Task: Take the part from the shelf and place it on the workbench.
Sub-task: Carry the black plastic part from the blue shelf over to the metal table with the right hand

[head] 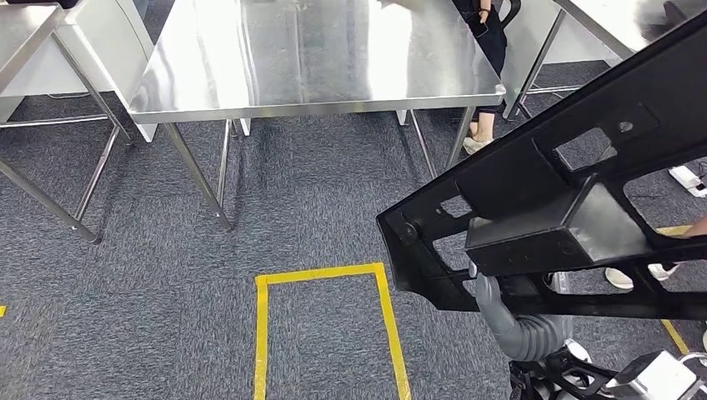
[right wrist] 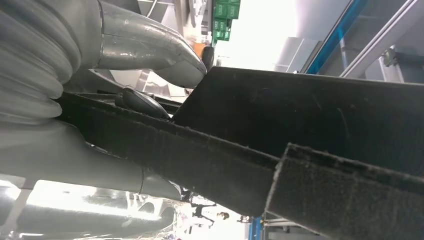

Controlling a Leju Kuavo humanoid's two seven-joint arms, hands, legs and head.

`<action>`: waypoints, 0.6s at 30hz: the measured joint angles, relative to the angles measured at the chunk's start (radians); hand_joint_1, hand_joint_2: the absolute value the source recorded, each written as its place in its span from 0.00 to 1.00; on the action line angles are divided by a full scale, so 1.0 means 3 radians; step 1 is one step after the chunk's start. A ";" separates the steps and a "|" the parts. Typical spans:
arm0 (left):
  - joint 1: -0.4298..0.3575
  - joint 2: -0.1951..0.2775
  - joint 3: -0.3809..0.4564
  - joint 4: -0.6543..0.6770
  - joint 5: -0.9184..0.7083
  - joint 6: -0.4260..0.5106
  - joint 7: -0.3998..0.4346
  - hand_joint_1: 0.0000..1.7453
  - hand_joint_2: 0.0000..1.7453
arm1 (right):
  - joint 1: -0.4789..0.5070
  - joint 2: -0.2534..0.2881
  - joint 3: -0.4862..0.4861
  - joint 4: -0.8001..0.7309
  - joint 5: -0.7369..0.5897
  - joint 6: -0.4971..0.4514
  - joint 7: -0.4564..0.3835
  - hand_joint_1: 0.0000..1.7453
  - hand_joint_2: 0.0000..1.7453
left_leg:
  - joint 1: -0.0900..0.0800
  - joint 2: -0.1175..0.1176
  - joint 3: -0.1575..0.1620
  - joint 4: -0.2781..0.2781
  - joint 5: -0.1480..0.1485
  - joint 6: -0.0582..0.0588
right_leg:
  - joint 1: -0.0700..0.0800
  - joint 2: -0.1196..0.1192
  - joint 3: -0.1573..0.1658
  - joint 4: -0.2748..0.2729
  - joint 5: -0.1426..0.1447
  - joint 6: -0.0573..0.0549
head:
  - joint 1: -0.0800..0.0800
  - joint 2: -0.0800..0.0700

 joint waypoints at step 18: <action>0.0041 -0.0009 0.0024 0.0007 0.0023 0.0014 0.0017 0.00 1.00 | 0.0024 0.0031 -0.0008 -0.0014 -0.0001 0.0060 0.0045 1.00 1.00 | -0.0085 0.0012 -0.1141 0.0375 0.0417 -0.0020 | 0.0036 0.0051 0.1221 -0.0845 0.0137 -0.0175 | -0.0021 0.0000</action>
